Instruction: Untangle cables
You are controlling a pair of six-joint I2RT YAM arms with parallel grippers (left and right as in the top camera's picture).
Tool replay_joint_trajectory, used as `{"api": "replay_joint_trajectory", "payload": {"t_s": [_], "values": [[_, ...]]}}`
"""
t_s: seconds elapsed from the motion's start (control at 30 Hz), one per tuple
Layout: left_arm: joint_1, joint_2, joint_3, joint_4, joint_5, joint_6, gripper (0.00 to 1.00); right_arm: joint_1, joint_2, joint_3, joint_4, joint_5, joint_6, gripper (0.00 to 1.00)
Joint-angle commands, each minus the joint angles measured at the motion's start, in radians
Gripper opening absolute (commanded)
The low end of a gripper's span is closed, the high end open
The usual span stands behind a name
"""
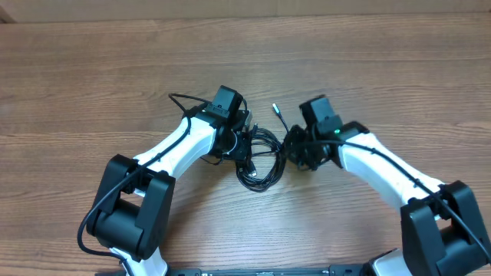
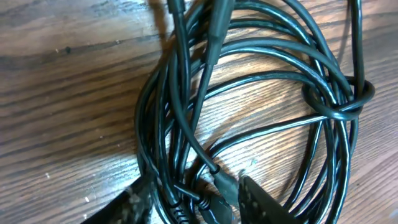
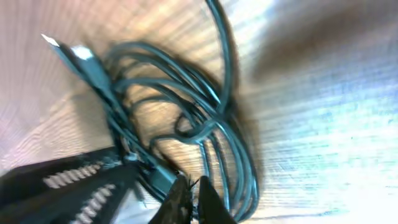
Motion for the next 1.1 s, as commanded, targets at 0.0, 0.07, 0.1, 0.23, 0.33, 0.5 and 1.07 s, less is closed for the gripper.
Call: {"api": "replay_joint_trajectory", "payload": {"t_s": [0.0,0.07,0.1,0.23,0.33,0.5,1.07], "values": [[-0.013,0.018,0.012,-0.004,-0.053,-0.103,0.46,-0.023,0.000,0.013,-0.021,0.034,-0.048,0.10],[-0.022,0.026,0.012,-0.004,-0.064,-0.130,0.47,-0.023,0.000,-0.006,-0.017,0.052,-0.034,0.20],[-0.026,0.032,0.012,-0.004,-0.063,-0.138,0.48,-0.023,0.001,-0.014,-0.018,0.064,-0.017,0.25],[-0.042,0.075,0.012,0.000,-0.064,-0.156,0.44,-0.022,0.003,-0.065,0.012,0.070,0.080,0.33],[-0.040,0.104,0.012,0.004,-0.061,-0.159,0.38,-0.010,0.005,-0.108,0.064,0.069,0.125,0.33],[-0.029,0.105,0.016,0.005,-0.054,-0.159,0.04,0.011,0.009,-0.153,0.150,0.002,0.147,0.32],[0.261,0.105,0.088,-0.111,-0.389,0.074,0.04,0.256,0.011,-0.155,0.389,0.105,0.161,0.20]]}}
